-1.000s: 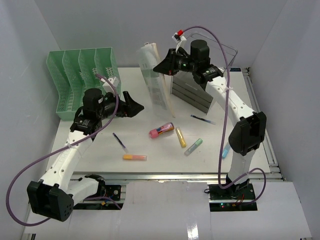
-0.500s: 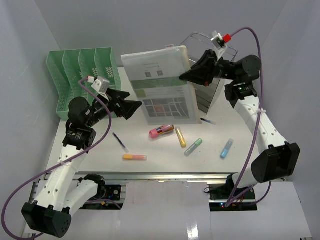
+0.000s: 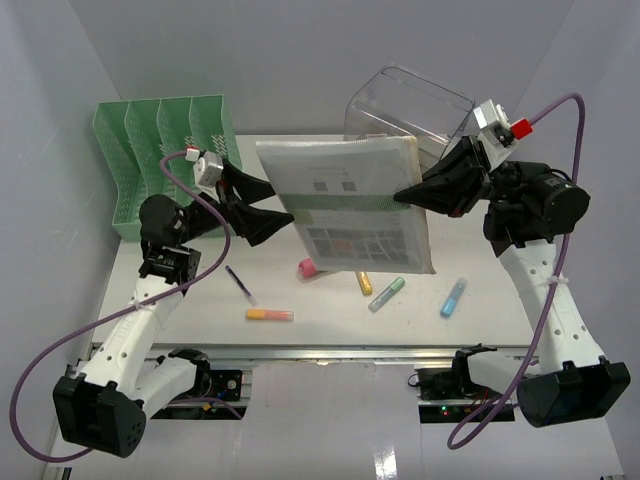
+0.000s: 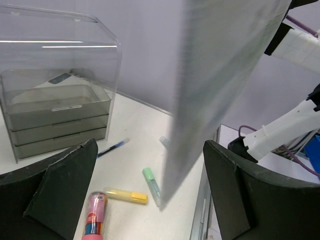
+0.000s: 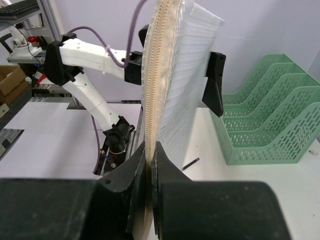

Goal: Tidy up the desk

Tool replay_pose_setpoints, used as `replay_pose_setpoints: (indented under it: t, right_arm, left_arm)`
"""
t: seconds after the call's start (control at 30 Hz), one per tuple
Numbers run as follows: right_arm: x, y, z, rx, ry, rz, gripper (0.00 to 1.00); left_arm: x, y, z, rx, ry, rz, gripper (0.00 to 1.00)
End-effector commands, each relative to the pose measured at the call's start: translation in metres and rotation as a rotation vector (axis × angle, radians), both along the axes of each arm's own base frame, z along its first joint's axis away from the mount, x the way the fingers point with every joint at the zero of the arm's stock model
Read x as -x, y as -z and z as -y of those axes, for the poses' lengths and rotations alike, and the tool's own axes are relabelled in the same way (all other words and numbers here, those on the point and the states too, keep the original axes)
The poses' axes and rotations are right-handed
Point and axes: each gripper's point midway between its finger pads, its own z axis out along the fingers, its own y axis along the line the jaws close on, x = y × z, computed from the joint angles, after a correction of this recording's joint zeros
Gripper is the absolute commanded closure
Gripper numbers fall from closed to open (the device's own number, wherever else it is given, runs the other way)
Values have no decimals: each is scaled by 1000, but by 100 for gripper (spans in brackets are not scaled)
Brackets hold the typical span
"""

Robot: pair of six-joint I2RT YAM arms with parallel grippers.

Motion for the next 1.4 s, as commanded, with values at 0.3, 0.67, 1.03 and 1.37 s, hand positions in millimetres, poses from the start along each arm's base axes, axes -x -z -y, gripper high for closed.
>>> replay_pose_setpoints:
  t: [0.3,0.67,1.03,1.37]
  right_arm:
    - [13,-6,4,-62,3,16,92]
    - [-3,-4,1,-105,4,-41,92]
    - [-28,-2,-10,-179,10,-183,92]
    - [-34,8,-20,-165,7,-213,92]
  left_arm:
    - [66,-21,5,83,393,140,2]
    - [59,-21,7,97,404,97,9]
    - [47,-26,25,69,353,135,20]
    - [41,-40,39,68,324,148,38]
